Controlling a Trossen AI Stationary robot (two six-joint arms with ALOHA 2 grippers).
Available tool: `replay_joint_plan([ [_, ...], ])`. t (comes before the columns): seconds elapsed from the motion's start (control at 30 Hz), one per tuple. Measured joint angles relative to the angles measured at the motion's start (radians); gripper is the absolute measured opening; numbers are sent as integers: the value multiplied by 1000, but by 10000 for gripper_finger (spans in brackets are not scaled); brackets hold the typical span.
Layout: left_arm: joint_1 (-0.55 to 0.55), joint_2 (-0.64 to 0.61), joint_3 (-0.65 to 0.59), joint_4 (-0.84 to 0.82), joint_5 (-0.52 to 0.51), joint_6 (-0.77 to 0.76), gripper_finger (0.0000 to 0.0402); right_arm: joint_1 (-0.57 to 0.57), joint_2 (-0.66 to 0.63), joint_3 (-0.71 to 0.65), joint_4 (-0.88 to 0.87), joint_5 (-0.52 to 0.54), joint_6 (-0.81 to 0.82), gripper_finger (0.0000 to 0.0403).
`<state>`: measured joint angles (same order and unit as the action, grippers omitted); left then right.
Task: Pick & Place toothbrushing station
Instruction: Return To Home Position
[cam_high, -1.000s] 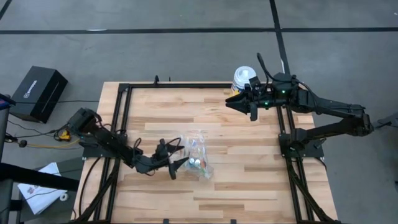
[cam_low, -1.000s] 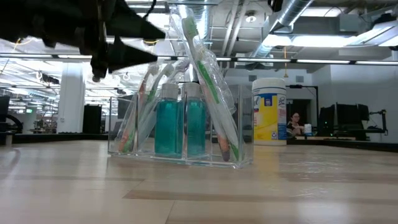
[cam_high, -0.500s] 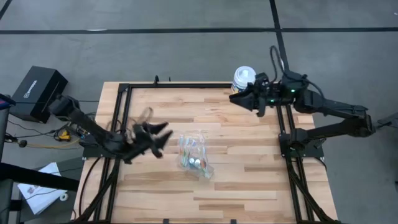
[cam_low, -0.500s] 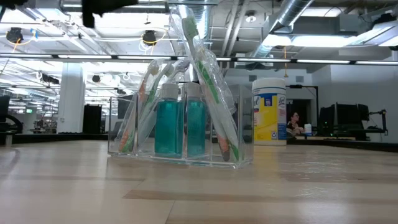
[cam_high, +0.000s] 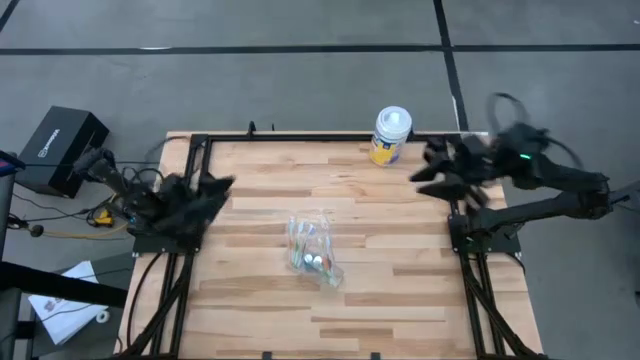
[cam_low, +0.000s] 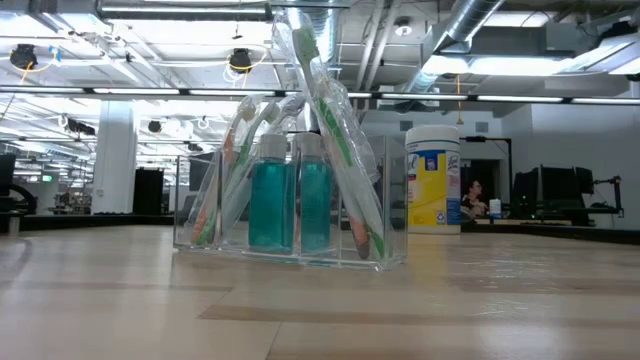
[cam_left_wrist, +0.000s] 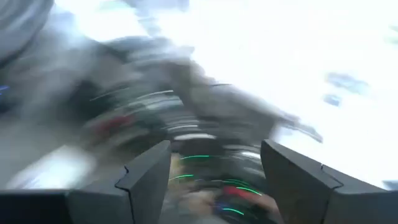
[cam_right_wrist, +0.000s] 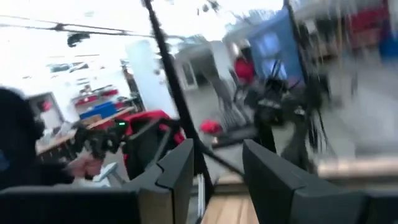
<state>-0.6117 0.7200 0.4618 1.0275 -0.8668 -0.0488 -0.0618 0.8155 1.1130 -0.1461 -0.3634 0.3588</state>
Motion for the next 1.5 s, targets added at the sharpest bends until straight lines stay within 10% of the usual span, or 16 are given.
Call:
replay_joint_plan([
  [0.07,-20,-45,0,-8,354,191,242,51,-41,1,-3,73,-76,128],
  [0.13,-47,-96,0,-31,491,270,242,108,-86,1,-43,164,-144,128],
  [0.57,-422,-432,2,-376,95,596,248,435,-428,1,-296,513,-374,128],
  [0.87,-548,-543,-66,-427,152,580,249,401,-695,-176,-292,517,-338,128],
  [1.5,-195,-32,-437,393,345,208,249,327,-810,-537,-121,557,-289,128],
])
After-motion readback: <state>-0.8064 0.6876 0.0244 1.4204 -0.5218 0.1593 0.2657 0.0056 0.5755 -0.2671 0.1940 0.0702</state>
